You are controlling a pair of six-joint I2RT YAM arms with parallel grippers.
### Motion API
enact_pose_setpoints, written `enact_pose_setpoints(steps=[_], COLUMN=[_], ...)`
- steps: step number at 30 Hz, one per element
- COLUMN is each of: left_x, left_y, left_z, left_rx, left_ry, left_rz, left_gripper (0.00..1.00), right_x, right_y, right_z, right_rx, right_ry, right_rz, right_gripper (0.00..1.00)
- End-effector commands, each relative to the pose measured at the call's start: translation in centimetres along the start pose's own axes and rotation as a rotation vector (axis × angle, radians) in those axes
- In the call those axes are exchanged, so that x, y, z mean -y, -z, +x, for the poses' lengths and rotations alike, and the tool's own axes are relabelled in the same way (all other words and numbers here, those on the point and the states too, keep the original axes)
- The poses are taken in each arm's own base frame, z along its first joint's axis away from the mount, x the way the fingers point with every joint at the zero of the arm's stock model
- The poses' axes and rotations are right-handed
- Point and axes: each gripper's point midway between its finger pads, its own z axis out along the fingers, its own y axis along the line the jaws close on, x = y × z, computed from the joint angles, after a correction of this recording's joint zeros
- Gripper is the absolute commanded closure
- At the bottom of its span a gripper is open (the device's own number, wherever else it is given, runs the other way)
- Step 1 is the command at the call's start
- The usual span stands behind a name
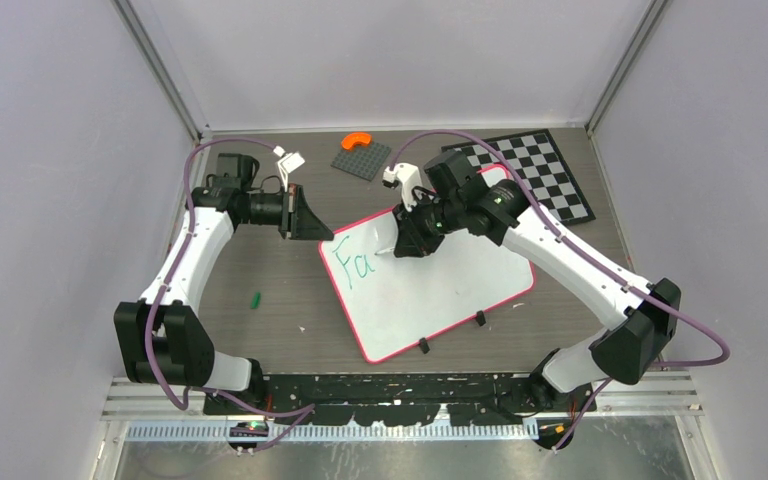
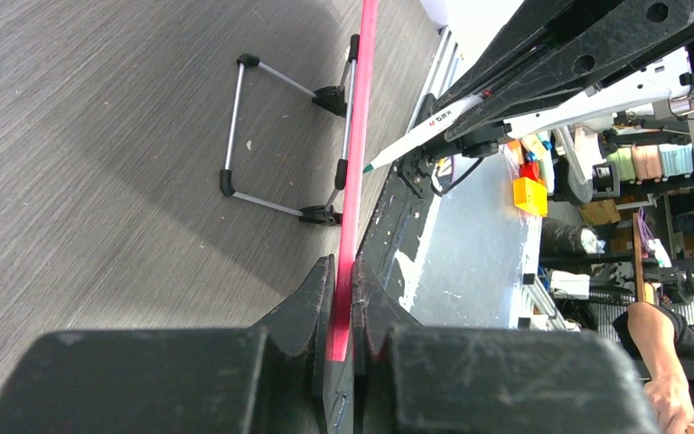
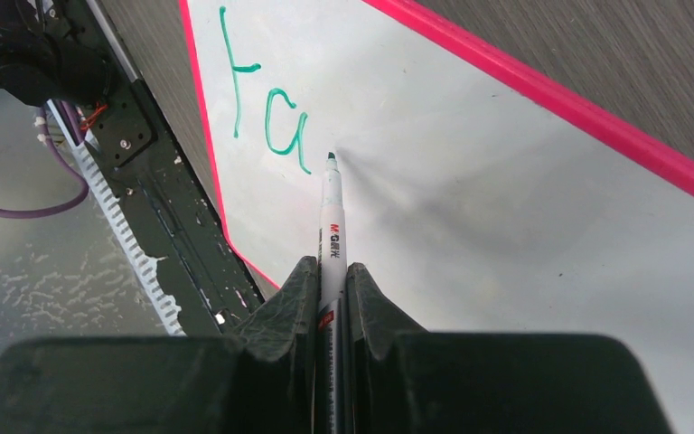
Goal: Write a sentence on the whiteboard
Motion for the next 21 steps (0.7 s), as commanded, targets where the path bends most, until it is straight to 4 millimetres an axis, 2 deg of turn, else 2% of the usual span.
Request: enact_pose_setpoints(steps=[1,12,16,21], left_x=[0.2,0.2,0.1,0.1], left_y=[-0.1,-0.1,-0.1,-0.2], left_z=[0.1,0.1,0.2,0.2], left_rx=[-0.019,-0.018,-0.02,-0.021], left_ry=[-0.009,0.002,0.006,0.006], left_rz=[-0.02,-0.012,-0.014,-0.015], left_gripper=[1.0,1.0,1.0,1.0], right_x=[-0.5,-0.6,0.1,1.5], right_y=[0.6,-0.2,-0.8,-0.2], right_z=[-2.6,-3.5,-3.2,-2.9], right_rx=[0.08,0.097,0.086,0.087], right_ry=[0.03,0.022,0.022,0.003], right_rz=[-0.014,-0.032,-0.012,0.027], right_gripper=[1.0,1.0,1.0,1.0])
